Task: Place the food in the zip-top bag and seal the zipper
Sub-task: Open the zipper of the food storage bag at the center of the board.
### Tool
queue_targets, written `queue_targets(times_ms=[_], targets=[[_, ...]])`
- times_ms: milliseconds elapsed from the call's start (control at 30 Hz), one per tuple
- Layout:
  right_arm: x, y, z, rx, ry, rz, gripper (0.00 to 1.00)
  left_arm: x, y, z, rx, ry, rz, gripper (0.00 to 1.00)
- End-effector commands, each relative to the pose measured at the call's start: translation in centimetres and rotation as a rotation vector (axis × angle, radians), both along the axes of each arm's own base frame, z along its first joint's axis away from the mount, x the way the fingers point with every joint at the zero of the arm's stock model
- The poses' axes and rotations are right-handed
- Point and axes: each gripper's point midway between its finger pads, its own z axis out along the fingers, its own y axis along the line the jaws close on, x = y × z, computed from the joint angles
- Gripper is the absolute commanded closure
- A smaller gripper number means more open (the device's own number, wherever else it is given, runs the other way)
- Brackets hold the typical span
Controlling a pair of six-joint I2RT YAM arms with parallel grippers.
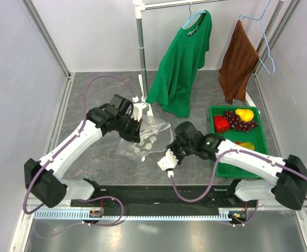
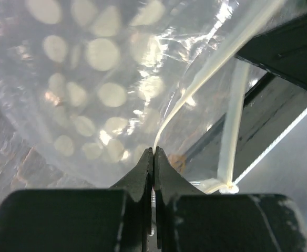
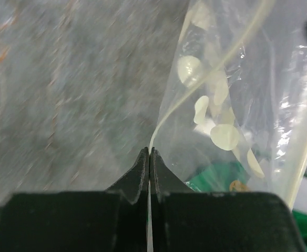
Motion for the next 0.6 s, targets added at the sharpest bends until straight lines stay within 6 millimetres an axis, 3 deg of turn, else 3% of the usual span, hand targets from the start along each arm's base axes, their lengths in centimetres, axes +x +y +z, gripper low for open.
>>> queue_targets(times_ms=[0, 133, 267, 400, 467, 500, 567], targets=[[-0.5, -4.6, -1.9, -0.091, -0.02, 0.005, 1.0, 3.0, -3.4, 2.3, -0.156, -0.032, 0.081, 0.98], [0.7, -7.1, -4.0, -0.153, 0.009, -0.027, 1.0, 5.5, -4.1, 4.5, -0.258, -0.046, 0.199, 0.98], [2.0, -8.3, -4.9, -0.185, 0.009, -0.035, 1.0, 8.3, -2.7, 5.8, -0.299, -0.08, 0.328, 0.98], [2.9, -7.6, -4.3, -0.151, -0.003, -0.046, 0.93, 7.8, -3.2, 7.6, -0.358, -0.099, 0.343, 0.98], [3.4, -6.5, -3.0, -0.084, 0.021, -0.083, 0.65, 7.1, -3.9, 7.3, -0.345, -0.092, 0.357, 0.98], [4.0, -5.7, -1.2, -0.04, 0.01, -0.099, 0.46, 6.7, -4.0, 6.8, -0.331, -0.071, 0.38, 0.98], [4.3, -4.8, 0.9, 0.04, 0.05, -0.159, 0.38, 6.3, -4.4, 6.0, -0.32, -0.047, 0.397, 0.98]])
